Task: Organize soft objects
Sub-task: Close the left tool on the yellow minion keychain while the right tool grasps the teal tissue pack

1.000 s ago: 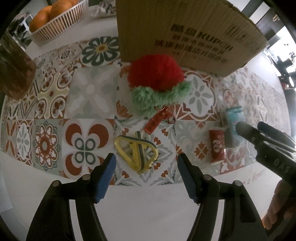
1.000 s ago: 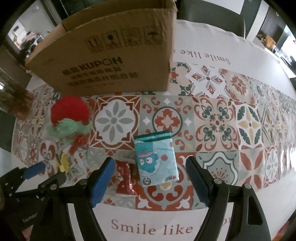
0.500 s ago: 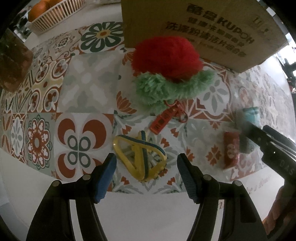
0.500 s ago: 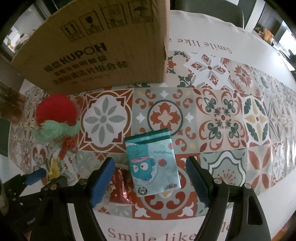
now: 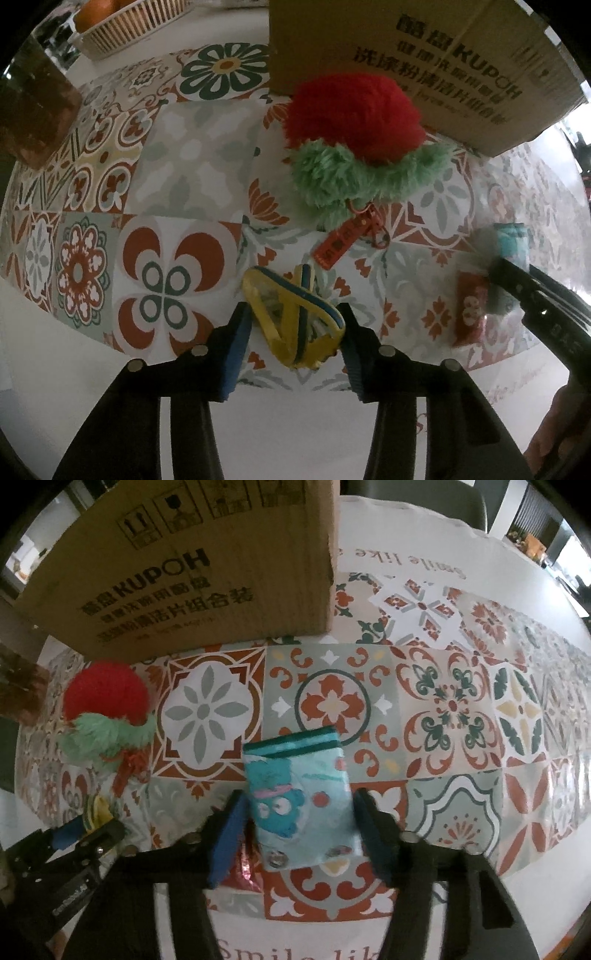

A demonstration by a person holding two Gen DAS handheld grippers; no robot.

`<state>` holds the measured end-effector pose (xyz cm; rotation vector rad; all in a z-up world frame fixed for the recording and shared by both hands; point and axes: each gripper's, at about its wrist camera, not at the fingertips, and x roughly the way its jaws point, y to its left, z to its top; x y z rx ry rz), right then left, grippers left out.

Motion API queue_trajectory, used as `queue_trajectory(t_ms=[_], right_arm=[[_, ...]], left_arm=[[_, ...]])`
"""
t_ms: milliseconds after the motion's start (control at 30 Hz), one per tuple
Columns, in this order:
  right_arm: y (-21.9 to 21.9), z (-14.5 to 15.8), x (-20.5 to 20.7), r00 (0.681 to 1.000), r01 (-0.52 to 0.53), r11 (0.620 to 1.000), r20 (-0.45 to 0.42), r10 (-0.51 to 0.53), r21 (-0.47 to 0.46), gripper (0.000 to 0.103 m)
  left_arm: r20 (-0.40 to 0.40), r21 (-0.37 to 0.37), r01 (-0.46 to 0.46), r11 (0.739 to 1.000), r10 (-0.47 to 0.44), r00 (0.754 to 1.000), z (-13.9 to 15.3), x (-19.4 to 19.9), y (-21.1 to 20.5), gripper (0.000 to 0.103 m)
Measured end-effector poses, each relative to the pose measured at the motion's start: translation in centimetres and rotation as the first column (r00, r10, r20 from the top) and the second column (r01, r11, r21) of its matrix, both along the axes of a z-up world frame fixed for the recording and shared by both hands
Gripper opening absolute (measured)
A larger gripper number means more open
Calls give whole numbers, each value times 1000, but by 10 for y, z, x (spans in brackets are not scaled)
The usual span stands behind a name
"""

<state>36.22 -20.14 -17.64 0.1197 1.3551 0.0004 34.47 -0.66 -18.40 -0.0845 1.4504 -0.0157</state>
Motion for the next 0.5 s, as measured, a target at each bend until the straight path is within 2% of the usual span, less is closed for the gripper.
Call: queue_trajectory(t_ms=[133,200,500], right_arm=[[-2,4,-6,1000,1,1000,13,-2,14,56],[-3,7,-11,1000,3,1000,24,-3,17,56],[-3,38,-40,994,-10,1000,112,11,-11,56]], left_arm=[[23,-8,5,1000,-4,1000,5,-9,0,35],[43,-18,15,1000,-14,999,8,-12,1,22],[112,-59,42,997,-35,993,24,-31,2,21]])
